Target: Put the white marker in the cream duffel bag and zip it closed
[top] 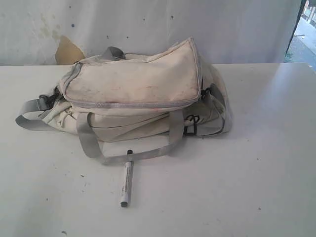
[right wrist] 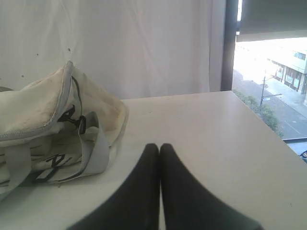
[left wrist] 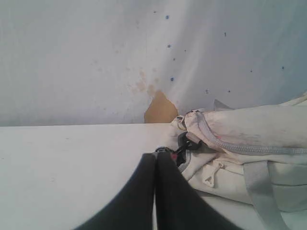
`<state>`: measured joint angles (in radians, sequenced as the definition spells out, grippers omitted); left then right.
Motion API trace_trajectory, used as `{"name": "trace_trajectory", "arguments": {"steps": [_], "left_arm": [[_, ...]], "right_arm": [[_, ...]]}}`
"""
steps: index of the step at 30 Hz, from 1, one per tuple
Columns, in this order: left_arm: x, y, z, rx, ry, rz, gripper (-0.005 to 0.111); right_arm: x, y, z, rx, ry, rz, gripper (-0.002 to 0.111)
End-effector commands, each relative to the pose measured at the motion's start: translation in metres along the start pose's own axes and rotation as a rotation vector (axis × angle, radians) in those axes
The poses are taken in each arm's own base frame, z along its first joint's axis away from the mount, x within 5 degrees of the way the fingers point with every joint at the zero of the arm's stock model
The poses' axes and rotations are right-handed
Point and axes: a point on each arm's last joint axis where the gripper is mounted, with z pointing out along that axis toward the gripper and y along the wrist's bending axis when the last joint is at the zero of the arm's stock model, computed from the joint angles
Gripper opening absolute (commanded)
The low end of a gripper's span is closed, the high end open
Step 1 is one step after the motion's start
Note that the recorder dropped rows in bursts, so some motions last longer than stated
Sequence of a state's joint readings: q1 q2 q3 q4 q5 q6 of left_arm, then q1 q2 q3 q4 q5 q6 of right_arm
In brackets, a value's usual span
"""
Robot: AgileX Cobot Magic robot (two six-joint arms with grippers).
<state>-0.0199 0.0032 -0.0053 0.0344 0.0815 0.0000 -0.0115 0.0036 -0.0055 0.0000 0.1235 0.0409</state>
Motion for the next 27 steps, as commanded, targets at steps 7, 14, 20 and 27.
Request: {"name": "trace_trajectory", "arguments": {"steps": [7,14,20,27], "left_arm": [[0.001,0.000,0.000,0.004,-0.010,-0.011,0.000],[-0.026,0.000,-0.004,0.015,-0.181,-0.148,0.000],[-0.078,0.003,-0.021,0.018,-0.165,-0.259,0.000],[-0.129,0.006,-0.051,0.009,-0.193,-0.256,0.000]], "right_arm": [[0.001,0.000,0.000,-0.003,-0.003,-0.001,0.000],[-0.017,0.001,-0.002,-0.010,-0.135,0.009,0.000],[-0.068,0.003,-0.017,-0.017,-0.285,0.010,0.000],[-0.120,0.005,-0.028,-0.014,-0.296,-0.005,0.000]]}}
